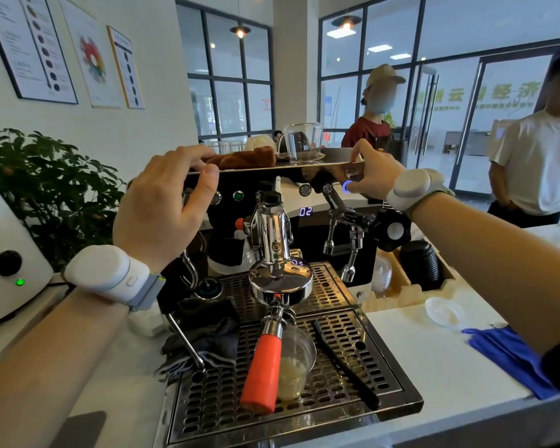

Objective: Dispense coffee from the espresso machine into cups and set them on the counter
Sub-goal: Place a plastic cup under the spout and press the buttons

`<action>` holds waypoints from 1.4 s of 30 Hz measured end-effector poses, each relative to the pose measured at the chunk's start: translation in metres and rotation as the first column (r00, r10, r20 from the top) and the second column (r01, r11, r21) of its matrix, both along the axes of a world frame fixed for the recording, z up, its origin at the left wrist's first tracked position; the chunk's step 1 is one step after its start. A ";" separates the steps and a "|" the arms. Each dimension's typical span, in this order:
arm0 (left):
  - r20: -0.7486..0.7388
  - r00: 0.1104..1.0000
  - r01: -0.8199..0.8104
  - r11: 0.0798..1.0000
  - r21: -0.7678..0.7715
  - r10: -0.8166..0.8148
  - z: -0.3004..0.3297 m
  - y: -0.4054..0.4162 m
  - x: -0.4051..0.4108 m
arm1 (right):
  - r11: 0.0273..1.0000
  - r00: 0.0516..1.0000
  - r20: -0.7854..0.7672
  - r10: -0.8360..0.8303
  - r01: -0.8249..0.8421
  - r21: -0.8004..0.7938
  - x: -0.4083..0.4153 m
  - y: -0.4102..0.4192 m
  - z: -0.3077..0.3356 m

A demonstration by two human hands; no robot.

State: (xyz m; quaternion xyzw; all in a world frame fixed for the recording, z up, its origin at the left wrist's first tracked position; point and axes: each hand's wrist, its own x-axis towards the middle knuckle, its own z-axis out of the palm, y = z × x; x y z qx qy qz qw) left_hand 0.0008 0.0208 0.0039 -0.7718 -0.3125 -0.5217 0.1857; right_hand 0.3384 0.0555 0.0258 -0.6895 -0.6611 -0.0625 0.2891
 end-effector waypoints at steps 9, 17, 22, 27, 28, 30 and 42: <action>0.001 1.000 -0.003 1.000 -0.029 0.003 0.001 0.000 -0.001 | 0.999 1.000 -0.005 -0.010 0.009 -0.047 -0.007 -0.006 0.003; 0.175 0.970 0.213 0.938 -0.274 -0.169 0.014 -0.002 -0.004 | 0.992 0.982 -0.149 0.114 -0.104 0.070 -0.015 -0.023 0.008; 0.198 0.958 0.266 0.897 -0.354 -0.206 0.021 -0.008 -0.003 | 0.973 0.965 -0.158 0.208 -0.188 0.137 -0.031 -0.044 0.011; 0.280 0.908 0.407 0.816 -0.410 -0.312 0.023 -0.021 0.002 | 0.942 0.919 -0.243 0.310 -0.262 0.211 -0.047 -0.068 0.011; 0.306 0.888 0.450 0.781 -0.432 -0.342 0.021 -0.025 0.003 | 0.934 0.905 -0.264 0.333 -0.278 0.225 -0.051 -0.073 0.009; 0.311 0.862 0.504 0.728 -0.464 -0.400 0.015 -0.029 0.005 | 0.916 0.872 -0.304 0.383 -0.317 0.247 -0.057 -0.080 0.007; 0.312 0.844 0.520 0.530 -0.670 -0.435 -0.054 -0.043 0.005 | 0.864 0.772 -0.388 0.504 -0.462 0.202 -0.080 -0.111 -0.044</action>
